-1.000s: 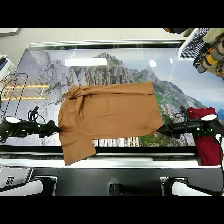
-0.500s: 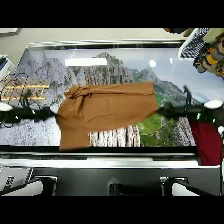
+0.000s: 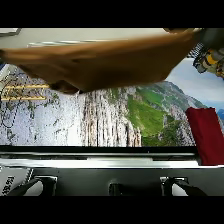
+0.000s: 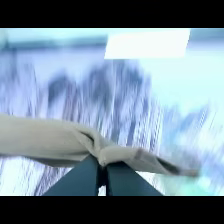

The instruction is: Fold the clothes and pants, and hang the long-sleeved shirts on hangers.

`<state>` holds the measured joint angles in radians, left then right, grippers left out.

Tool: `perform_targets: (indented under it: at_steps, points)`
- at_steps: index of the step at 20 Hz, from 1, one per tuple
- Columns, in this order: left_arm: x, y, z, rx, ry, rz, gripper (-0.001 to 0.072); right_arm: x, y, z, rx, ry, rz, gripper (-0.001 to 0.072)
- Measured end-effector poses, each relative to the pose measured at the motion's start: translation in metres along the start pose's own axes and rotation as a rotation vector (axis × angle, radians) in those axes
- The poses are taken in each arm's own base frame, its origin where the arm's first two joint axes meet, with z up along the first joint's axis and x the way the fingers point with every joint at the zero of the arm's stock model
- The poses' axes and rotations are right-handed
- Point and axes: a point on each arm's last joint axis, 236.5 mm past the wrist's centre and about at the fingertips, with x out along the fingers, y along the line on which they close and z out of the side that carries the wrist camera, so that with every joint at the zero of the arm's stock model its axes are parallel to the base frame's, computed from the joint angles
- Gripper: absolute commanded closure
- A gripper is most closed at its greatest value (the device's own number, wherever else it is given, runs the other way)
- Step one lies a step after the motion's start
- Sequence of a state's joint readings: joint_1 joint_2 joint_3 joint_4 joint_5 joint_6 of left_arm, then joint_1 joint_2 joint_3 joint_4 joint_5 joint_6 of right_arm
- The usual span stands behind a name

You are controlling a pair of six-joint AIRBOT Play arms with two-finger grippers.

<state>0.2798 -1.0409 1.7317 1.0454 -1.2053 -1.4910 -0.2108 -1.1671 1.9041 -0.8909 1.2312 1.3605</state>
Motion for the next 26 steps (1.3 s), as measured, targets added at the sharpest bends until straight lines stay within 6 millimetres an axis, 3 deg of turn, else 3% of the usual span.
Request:
perform_targets:
  at_steps: [3, 6, 9, 11, 13, 15, 17, 21, 24, 26]
  points:
    - [-0.085, -0.016, 0.026, 0.018, -0.167, 0.112, 0.0695, -0.077, 0.047, 0.034, -0.082, -0.144, -0.042, 0.0687]
    - [-0.153, -0.02, 0.034, 0.029, -0.297, 0.217, 0.0695, -0.136, 0.069, 0.046, -0.116, -0.254, -0.115, 0.0687]
    - [-0.179, -0.015, 0.033, 0.03, -0.341, 0.279, 0.0695, -0.158, 0.071, 0.049, -0.092, -0.294, -0.165, 0.0687]
    - [-0.169, -0.006, 0.026, 0.027, -0.308, 0.298, 0.0695, -0.148, 0.059, 0.042, -0.049, -0.25, -0.184, 0.0687]
    - [-0.14, 0.007, 0.014, 0.036, -0.225, 0.3, 0.0695, -0.121, 0.037, 0.026, 0.016, -0.146, -0.197, 0.0687]
    - [-0.091, 0.025, -0.008, 0.033, -0.093, 0.276, 0.0695, -0.079, 0.005, -0.002, 0.094, 0.006, -0.213, 0.0687]
    - [-0.036, 0.043, -0.033, 0.012, 0.036, 0.24, 0.0694, -0.028, -0.036, -0.041, 0.182, 0.178, -0.233, 0.0686]
    - [0.085, 0.077, -0.091, -0.036, 0.258, 0.146, 0.0694, 0.073, -0.117, -0.14, 0.362, 0.462, -0.267, 0.0686]
    - [0.172, 0.089, -0.142, -0.054, 0.37, 0.082, 0.0694, 0.136, -0.167, -0.209, 0.469, 0.567, -0.289, 0.0687]
    - [0.223, 0.097, -0.177, -0.064, 0.415, 0.068, 0.0694, 0.17, -0.191, -0.241, 0.526, 0.58, -0.293, 0.0687]
